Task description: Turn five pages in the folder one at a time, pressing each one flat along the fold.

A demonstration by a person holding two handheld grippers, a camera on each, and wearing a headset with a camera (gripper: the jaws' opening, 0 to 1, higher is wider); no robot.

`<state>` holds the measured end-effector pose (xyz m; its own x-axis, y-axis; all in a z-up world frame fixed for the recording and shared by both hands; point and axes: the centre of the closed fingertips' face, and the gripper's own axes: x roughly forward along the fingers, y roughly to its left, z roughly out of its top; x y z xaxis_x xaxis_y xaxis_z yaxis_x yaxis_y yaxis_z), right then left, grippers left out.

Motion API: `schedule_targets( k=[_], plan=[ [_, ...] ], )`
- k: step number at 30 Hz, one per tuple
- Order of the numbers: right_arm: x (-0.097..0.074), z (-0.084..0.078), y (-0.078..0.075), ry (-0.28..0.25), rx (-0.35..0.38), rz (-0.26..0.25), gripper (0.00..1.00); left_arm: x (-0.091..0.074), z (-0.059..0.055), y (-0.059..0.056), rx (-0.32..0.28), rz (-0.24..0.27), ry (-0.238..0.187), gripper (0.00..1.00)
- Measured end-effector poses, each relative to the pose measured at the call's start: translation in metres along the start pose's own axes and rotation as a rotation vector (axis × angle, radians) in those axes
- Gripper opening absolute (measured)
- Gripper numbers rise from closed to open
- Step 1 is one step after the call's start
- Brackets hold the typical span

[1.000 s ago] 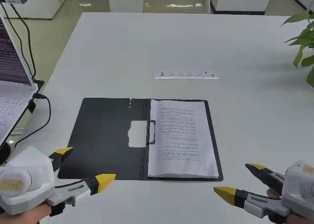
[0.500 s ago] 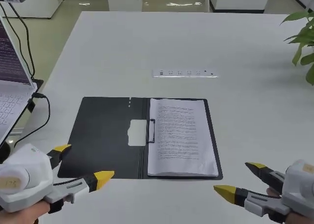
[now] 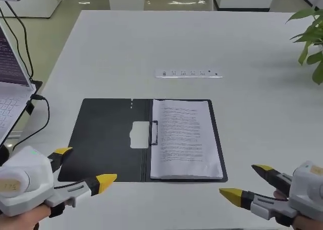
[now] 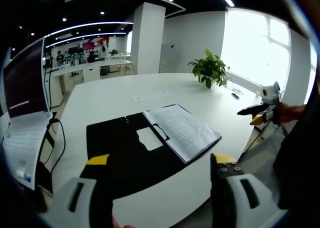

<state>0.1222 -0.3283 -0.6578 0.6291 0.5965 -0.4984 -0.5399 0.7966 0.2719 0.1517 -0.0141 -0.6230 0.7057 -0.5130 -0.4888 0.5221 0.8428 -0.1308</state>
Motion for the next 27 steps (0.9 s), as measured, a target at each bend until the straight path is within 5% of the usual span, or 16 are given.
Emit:
schedule_targets(
  k=[11,27],
  plan=[
    [-0.003,0.002,-0.003,-0.006,0.007,-0.015,0.79,0.014,0.013,-0.017,0.024,-0.044,0.0,0.79],
    [-0.003,0.003,-0.007,-0.011,0.02,-0.018,0.78,0.063,0.044,-0.052,0.105,-0.157,0.0,0.78]
  ],
)
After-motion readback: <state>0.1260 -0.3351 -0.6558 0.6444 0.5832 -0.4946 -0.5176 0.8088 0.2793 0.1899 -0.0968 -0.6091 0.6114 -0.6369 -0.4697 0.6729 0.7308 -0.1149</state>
